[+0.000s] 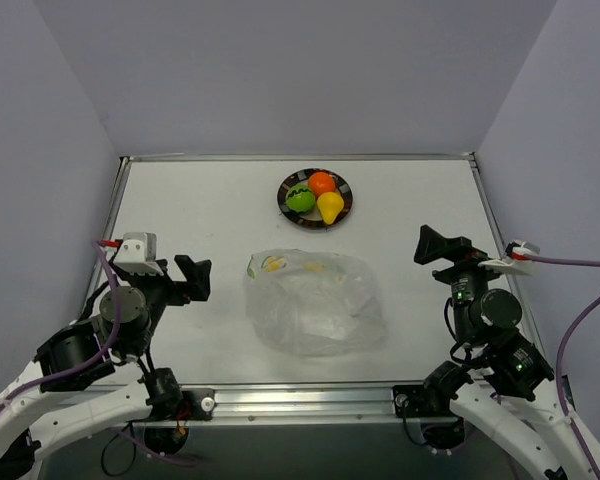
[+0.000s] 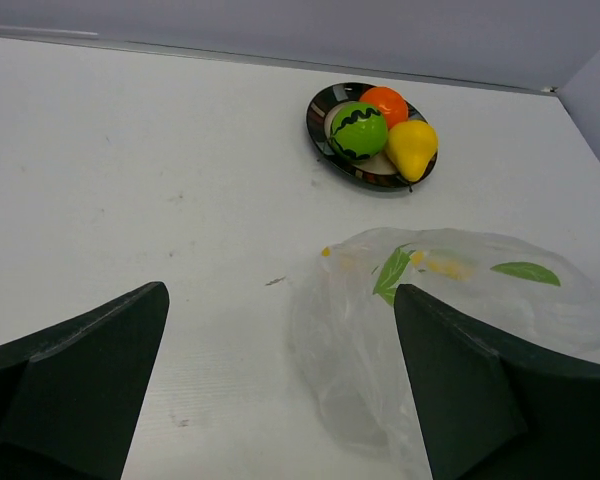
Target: Take the fake fruits out of the plastic bag
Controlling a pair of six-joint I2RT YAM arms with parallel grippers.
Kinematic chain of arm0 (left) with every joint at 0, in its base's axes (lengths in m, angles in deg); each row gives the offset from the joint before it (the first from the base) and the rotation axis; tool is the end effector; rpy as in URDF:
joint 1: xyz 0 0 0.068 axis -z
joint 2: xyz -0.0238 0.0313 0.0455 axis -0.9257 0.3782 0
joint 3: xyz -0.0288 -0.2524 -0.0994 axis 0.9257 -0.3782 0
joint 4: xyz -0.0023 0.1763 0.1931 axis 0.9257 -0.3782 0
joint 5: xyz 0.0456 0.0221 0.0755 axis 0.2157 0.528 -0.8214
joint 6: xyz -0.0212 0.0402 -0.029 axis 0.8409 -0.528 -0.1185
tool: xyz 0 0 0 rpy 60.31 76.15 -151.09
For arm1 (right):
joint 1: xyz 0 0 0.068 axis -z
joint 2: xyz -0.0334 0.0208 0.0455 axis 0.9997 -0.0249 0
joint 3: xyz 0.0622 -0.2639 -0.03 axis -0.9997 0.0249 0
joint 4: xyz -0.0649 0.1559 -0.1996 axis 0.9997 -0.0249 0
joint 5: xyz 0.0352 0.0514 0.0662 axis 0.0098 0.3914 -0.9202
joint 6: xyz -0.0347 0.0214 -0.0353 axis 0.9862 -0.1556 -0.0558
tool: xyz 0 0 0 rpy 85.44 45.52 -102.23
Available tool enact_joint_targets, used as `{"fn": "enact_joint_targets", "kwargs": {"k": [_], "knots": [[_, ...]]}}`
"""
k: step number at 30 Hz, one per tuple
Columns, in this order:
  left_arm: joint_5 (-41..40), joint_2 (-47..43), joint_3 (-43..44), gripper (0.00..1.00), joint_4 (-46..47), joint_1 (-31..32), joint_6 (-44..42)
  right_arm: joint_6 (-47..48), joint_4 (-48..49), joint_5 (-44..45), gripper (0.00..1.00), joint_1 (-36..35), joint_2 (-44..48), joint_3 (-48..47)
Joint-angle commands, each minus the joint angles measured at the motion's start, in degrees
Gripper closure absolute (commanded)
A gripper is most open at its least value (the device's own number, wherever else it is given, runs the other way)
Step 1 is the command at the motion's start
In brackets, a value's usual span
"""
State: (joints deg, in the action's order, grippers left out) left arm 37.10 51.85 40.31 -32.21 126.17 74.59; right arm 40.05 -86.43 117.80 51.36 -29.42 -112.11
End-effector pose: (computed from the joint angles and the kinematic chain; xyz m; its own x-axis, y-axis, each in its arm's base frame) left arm 0.0661 -0.0629 0.3854 -0.2165 -0.3322 -0.9180 0.2294 0.8967 -0.3786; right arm 0.0854 0.0386 0.3777 0.2126 0.6254 -0.7508 -0.1626 0.7803 0.6039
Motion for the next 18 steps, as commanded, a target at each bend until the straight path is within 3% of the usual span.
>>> {"fn": "enact_joint_targets", "kwargs": {"k": [1,12,18], "knots": [[-1.01,1.20,3.61,0.06,-3.11,-0.21,-4.93,0.37,-1.20,3.82,0.00,0.03,-0.57,-0.66],[-3.92,-3.27,5.55,0.06,-0.30,-0.21,-12.23,5.64,-1.21,9.62,0.00,0.03,4.61,-6.37],[-3.83,-2.76,3.97,0.06,0.67,-0.21,-12.23,5.12,-1.29,7.43,0.00,-0.14,1.64,-4.97]]}}
